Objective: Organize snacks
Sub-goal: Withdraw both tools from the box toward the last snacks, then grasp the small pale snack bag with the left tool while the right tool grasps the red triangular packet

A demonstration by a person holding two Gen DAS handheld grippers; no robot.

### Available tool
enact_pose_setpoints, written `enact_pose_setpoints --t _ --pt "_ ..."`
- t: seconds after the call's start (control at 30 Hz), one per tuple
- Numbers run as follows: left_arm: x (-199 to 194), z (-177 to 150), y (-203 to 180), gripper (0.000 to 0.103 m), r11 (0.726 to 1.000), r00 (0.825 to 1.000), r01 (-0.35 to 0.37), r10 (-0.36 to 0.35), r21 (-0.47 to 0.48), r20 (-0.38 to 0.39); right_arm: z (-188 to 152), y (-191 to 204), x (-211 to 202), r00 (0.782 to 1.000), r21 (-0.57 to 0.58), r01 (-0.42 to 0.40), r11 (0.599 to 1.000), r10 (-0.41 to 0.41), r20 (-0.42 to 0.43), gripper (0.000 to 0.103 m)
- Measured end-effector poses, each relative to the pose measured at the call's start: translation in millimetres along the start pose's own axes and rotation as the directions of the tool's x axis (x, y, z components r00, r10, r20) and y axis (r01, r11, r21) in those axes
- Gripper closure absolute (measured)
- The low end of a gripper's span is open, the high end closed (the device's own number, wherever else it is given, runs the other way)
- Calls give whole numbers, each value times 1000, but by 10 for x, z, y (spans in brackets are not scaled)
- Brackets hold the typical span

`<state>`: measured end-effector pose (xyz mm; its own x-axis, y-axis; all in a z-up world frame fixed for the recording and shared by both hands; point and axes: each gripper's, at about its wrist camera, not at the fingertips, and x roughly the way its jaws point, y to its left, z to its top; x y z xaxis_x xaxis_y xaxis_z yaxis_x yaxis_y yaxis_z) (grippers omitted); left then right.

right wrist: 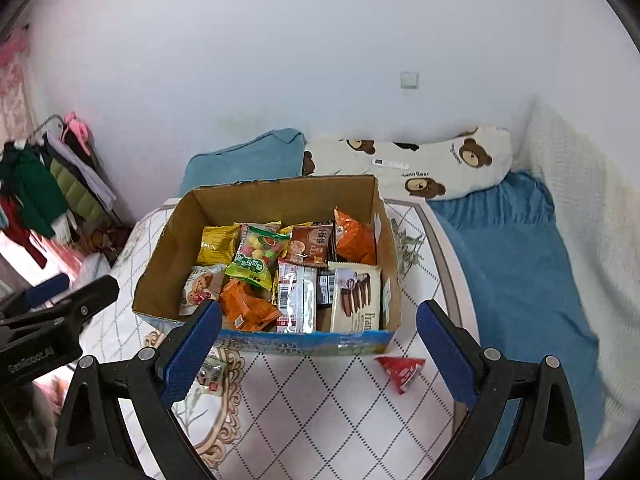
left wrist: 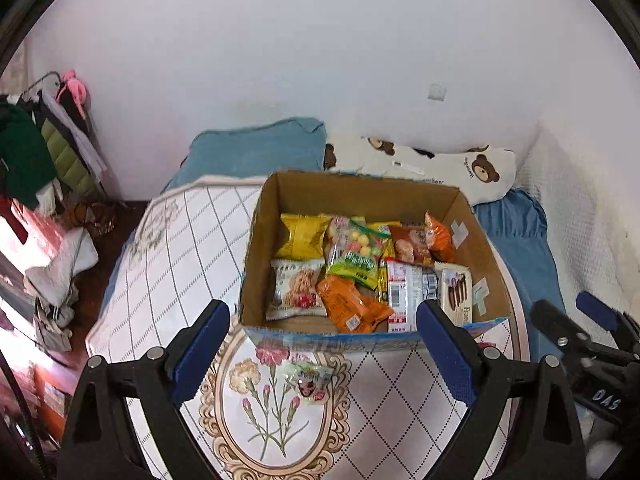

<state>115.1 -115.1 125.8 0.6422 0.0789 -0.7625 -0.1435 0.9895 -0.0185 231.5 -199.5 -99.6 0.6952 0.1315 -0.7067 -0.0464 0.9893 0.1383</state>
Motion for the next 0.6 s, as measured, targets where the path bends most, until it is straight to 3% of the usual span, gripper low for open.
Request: enact_pose_setpoints --t 0.1,0.2,0.23,0.37,0.43,0.6 --pt "178 -102 41 8 1000 999 -22 21 -22 -44 -138 -326 159 998 112 -24 993 29 -49 4" --pt "400 -245 67 7 998 993 -53 50 -30 -103 -299 -640 478 991 167 8 986 14 -130 22" --pt "471 -299 80 7 998 991 -60 55 -33 -124 -365 -745 604 987 185 17 983 14 -162 23" --pt "766 -510 107 7 995 974 -86 76 -40 -215 -588 -1132 1111 966 257 63 964 6 -259 23" --pt "901 -618 144 7 994 962 -98 83 -47 -262 -676 -1252 1350 953 292 50 955 42 -300 23" --pt "1129 -843 261 7 989 935 -134 106 -58 -340 -809 -1358 1807 934 283 55 958 51 -353 24"
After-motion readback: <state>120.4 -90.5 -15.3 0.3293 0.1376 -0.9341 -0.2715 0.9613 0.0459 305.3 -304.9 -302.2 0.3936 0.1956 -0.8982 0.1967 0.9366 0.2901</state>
